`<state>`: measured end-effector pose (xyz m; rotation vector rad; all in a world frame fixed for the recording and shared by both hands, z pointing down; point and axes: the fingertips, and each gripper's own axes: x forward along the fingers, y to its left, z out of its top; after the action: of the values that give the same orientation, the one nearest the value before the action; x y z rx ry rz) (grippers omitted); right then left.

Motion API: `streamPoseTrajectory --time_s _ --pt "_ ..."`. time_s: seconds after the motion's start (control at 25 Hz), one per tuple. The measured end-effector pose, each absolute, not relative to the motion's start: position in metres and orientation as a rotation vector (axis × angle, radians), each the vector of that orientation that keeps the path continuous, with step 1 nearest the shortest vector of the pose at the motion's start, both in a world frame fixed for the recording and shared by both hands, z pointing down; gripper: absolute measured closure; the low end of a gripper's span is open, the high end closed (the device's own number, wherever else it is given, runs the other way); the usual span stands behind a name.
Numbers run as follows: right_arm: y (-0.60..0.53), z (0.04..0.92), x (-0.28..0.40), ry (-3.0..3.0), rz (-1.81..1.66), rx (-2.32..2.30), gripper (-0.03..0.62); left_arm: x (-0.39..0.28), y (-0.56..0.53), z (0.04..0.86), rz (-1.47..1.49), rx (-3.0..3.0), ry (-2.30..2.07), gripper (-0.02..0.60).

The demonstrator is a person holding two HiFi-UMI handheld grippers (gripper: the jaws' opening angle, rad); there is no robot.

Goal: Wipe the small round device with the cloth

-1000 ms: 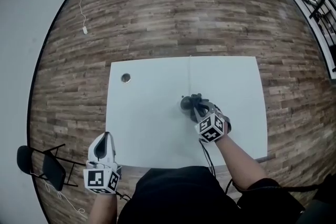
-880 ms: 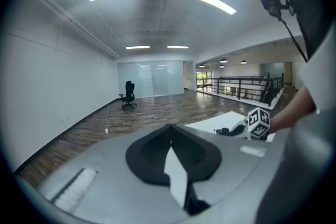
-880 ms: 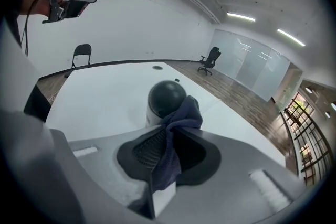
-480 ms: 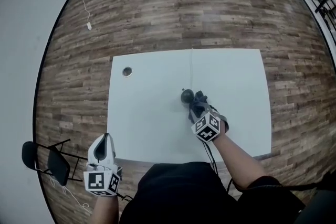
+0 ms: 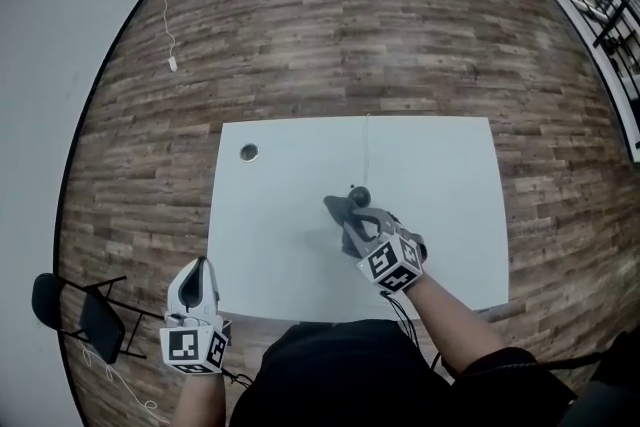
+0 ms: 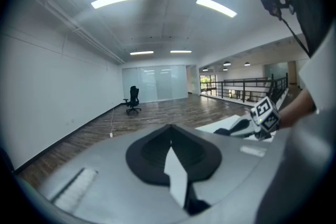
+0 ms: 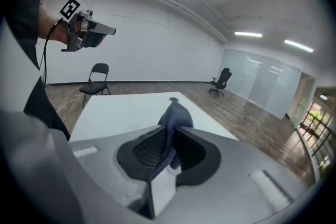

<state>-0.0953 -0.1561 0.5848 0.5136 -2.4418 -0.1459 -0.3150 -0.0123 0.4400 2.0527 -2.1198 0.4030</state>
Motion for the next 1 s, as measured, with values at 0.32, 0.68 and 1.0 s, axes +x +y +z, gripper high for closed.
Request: streamPoseTrajectory --time_s 0.32,0.68,1.0 --pt "-0.229 0.559 -0.059 -2.165 -0.437 0.729 0.545 -0.328 -0.014 0.444 0.293 2.030 -2.150 0.574" --pt "-0.226 0.608 -0.067 -2.046 -0.433 0.714 0.545 -0.357 0.006 0.451 0.311 1.940 -2.186 0.574" --pt "-0.206 0.620 -0.081 -2.062 -0.426 0.609 0.544 -0.355 0.012 0.454 0.293 1.928 -2.189 0.574"
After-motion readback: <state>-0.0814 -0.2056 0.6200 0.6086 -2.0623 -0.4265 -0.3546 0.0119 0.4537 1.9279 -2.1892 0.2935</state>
